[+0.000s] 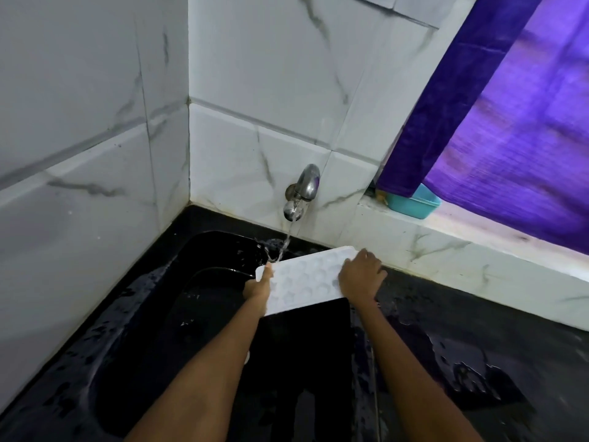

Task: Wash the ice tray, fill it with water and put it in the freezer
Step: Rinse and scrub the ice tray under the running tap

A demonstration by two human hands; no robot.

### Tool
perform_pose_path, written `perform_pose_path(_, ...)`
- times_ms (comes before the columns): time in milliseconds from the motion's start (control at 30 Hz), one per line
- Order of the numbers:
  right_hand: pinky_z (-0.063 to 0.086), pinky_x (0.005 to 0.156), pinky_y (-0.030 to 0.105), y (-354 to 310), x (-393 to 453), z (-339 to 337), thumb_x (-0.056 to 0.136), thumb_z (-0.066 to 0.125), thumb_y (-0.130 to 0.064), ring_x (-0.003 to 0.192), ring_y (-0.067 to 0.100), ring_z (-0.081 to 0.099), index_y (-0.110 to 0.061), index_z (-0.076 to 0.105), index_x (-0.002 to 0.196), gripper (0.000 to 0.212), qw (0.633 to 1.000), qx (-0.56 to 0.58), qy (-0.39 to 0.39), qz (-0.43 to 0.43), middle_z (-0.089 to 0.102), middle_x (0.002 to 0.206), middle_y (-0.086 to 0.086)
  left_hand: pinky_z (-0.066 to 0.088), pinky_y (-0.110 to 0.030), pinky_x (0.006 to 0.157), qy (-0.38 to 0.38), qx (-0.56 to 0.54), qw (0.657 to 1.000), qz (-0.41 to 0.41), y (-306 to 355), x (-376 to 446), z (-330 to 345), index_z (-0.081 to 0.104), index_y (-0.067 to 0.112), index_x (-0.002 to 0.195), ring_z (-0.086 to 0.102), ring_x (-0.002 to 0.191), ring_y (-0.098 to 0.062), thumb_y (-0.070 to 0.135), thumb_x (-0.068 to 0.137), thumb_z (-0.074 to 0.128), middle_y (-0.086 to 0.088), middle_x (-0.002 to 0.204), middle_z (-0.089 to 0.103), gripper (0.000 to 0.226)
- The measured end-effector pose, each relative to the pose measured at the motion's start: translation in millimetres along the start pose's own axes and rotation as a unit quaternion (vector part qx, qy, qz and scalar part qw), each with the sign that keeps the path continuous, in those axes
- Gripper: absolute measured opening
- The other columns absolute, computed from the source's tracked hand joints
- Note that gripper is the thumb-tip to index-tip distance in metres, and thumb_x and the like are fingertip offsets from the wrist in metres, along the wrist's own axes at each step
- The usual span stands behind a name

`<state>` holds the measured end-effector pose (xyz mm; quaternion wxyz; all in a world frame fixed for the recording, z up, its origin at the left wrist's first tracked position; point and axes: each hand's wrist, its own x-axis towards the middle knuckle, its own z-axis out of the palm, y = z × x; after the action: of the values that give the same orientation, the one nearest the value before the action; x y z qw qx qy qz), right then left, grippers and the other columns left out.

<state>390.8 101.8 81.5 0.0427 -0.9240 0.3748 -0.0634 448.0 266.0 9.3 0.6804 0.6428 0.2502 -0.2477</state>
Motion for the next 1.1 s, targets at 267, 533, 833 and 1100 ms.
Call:
perform_pose_path(267,-0.015,0.114,0.049,-92.6,-72.0,66.2,0.077,-0.004,-0.042,0.146,0.025,-0.008,-0.015,0.006,0.150,0.079,0.900,-0.022,-0.109,-0.422,0.002,0.159,0.009,0.049,-0.035,0.087,0.061,0.001,0.998,0.029,13.9,0.3,-26.0,0.065,-0.006,0.108,0.064,0.105,-0.036,0.054,0.090,0.050,-0.023,0.114,0.067,0.065)
perform_pose_path(533,0.011,0.113,0.053,-99.2,-32.9,84.5,0.092,0.019,-0.049,0.143,0.029,0.014,-0.012,0.019,0.147,0.066,0.970,0.144,-0.093,-0.175,0.012,0.157,0.009,0.048,-0.040,0.093,0.154,0.080,0.979,0.110,51.5,-1.5,-93.7,0.058,-0.008,0.119,0.059,0.112,-0.038,0.059,0.088,0.048,-0.023,0.123,0.060,0.073)
perform_pose_path(833,0.040,0.097,0.031,-133.0,-48.2,85.6,0.093,0.044,-0.009,0.115,0.032,0.056,0.003,0.064,0.112,0.030,0.855,0.509,-0.096,-0.040,0.062,0.121,0.021,0.048,-0.040,0.090,0.169,0.183,0.960,0.131,47.4,-7.2,-92.8,0.058,-0.009,0.117,0.058,0.113,-0.040,0.057,0.088,0.051,-0.025,0.122,0.061,0.072)
perform_pose_path(1100,0.039,0.039,0.012,-118.9,-20.6,29.9,0.093,0.039,0.007,0.050,0.010,0.045,-0.001,0.054,0.072,0.027,0.708,0.584,-0.385,0.091,0.047,0.064,0.007,0.049,-0.038,0.089,0.096,0.430,0.876,0.199,56.0,-19.5,-40.4,0.059,-0.002,0.117,0.059,0.115,-0.035,0.050,0.095,0.043,-0.019,0.123,0.061,0.059)
